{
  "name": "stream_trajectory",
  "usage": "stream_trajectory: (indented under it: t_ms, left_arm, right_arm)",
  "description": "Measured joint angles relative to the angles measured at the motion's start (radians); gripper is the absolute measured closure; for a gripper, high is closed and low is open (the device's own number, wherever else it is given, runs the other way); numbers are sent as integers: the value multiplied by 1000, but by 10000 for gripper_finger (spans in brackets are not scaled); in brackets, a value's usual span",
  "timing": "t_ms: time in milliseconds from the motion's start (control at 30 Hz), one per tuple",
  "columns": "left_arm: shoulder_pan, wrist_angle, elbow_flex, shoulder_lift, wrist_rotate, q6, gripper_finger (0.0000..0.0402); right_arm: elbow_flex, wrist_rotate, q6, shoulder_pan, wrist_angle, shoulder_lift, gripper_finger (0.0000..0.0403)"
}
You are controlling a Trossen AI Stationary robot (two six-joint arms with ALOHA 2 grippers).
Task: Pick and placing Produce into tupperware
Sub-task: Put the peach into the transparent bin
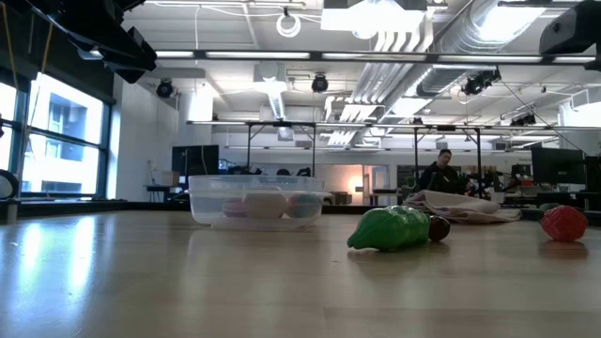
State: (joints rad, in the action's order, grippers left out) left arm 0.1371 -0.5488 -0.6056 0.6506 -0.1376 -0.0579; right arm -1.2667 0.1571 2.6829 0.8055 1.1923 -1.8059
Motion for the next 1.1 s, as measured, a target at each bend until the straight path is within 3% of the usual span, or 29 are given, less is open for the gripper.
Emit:
stream_trajectory:
  t_ms: [1100]
  left_arm:
    - [0,0,0,0,0,0,279]
  right_arm:
    - [0,8,-12,-33,-36,-128,104]
